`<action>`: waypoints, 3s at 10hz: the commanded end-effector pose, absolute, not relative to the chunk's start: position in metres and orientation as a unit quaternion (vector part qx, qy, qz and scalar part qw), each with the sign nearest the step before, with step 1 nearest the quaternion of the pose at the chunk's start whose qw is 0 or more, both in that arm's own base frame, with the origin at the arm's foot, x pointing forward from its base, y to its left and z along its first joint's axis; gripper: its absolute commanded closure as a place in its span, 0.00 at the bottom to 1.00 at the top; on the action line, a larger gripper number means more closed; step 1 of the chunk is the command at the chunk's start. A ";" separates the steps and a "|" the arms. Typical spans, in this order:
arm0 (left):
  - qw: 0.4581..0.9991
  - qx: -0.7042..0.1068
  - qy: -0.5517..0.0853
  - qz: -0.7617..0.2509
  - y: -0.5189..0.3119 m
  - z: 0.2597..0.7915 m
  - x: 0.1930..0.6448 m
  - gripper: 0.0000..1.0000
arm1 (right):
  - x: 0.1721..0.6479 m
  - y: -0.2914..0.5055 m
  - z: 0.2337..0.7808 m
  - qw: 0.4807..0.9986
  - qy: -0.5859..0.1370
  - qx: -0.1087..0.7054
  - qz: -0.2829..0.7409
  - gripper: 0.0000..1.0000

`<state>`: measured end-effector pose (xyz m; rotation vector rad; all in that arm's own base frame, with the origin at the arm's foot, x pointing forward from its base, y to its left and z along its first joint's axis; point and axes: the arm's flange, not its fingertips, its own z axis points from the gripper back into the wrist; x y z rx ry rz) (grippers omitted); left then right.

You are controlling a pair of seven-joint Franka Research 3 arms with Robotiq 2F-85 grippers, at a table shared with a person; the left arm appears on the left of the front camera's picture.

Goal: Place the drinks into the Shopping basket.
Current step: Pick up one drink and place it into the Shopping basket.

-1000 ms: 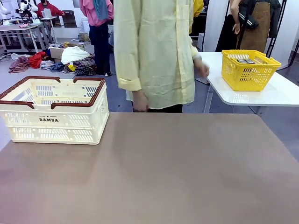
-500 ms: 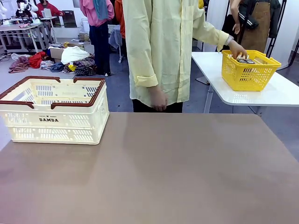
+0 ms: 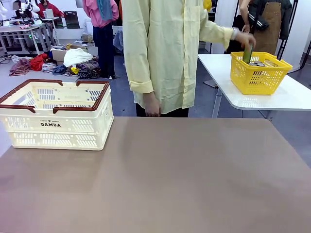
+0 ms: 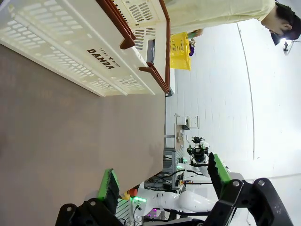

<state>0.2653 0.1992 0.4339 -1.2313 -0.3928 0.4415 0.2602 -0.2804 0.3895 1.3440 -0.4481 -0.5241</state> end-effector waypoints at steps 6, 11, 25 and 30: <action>0.781 -0.566 -0.182 0.192 0.202 0.433 0.263 0.00 | 0.259 -0.283 0.394 0.732 -0.201 0.609 -0.230 0.00; 0.781 -0.566 -0.182 0.192 0.202 0.433 0.263 0.00 | 0.259 -0.283 0.394 0.732 -0.201 0.609 -0.230 0.00; 0.781 -0.566 -0.182 0.192 0.202 0.433 0.263 0.00 | 0.343 -0.140 0.447 0.979 -0.187 0.067 0.051 0.00; 0.781 -0.566 -0.182 0.192 0.202 0.433 0.263 0.00 | 0.357 -0.103 0.455 0.971 -0.186 0.138 0.061 0.00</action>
